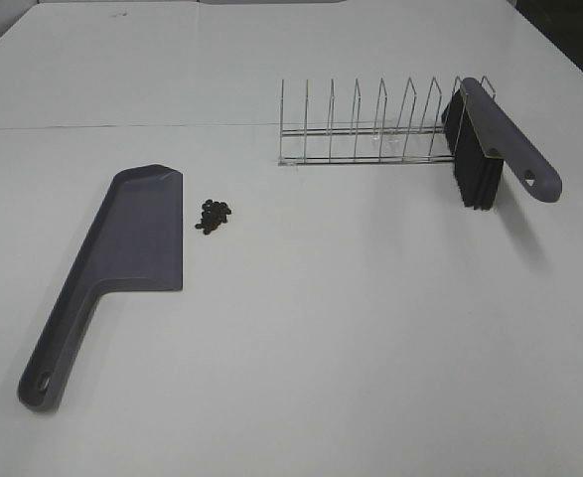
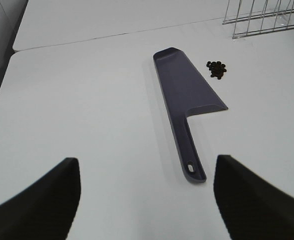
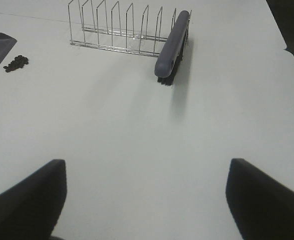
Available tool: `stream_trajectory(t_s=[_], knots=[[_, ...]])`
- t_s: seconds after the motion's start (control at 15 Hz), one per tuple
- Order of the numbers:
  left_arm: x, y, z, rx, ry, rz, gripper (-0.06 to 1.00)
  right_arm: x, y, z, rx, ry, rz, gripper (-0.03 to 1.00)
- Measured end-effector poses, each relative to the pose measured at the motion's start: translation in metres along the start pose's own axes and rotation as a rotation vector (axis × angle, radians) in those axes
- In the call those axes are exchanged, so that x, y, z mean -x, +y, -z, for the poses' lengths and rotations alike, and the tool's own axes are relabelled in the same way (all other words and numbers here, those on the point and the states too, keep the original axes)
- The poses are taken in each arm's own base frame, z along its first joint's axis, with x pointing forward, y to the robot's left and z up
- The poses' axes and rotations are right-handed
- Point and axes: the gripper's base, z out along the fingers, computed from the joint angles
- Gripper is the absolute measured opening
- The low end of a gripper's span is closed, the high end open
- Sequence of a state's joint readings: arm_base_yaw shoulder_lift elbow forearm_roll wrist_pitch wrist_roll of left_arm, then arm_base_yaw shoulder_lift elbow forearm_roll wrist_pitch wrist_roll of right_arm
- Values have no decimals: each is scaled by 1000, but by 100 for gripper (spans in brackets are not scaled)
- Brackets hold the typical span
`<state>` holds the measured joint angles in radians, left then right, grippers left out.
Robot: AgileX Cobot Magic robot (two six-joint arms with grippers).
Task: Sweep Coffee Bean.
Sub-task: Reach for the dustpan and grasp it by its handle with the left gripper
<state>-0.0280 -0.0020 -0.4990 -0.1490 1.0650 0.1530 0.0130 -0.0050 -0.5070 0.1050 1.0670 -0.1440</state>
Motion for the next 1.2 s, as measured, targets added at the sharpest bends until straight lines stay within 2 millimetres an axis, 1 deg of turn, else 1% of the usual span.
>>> stream_trajectory(t_s=[1.2], knots=[[0,0,0,0,0,0,68,0,0,0,0,0,0,73]])
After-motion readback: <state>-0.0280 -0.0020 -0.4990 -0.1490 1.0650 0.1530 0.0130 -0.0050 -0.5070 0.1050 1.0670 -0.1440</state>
